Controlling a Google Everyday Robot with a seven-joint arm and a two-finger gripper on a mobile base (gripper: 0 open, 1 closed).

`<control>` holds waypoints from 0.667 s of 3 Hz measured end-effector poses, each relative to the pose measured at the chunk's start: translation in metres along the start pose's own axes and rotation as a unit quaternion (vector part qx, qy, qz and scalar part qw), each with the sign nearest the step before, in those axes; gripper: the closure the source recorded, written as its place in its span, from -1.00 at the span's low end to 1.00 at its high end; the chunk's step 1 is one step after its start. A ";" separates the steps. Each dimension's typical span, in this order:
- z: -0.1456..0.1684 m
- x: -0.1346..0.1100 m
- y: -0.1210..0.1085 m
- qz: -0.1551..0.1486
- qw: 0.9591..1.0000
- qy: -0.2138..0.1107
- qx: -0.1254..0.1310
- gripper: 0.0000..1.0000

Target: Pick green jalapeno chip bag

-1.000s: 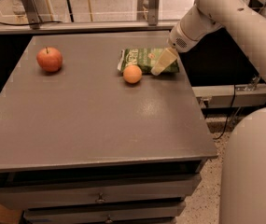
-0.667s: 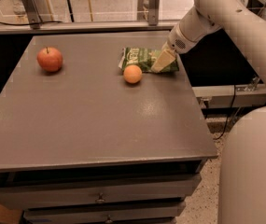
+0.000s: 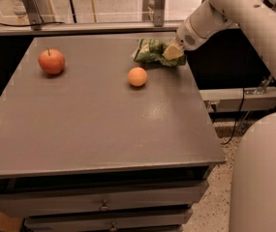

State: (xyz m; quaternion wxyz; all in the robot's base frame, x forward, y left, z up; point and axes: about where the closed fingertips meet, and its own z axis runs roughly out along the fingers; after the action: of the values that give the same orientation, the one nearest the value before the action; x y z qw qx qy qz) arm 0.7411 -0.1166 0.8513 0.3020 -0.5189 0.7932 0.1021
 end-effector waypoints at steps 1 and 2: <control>-0.033 -0.030 0.002 -0.005 0.999 -0.048 0.007 1.00; -0.074 -0.064 0.011 -0.010 0.994 -0.105 0.010 1.00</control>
Offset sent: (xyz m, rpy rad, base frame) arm -0.0401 0.0256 0.1671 0.2960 -0.2011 0.0595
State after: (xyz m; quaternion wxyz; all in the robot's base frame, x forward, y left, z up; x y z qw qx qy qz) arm 0.7219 -0.0979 0.9459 0.3896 -0.5106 0.7526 0.1453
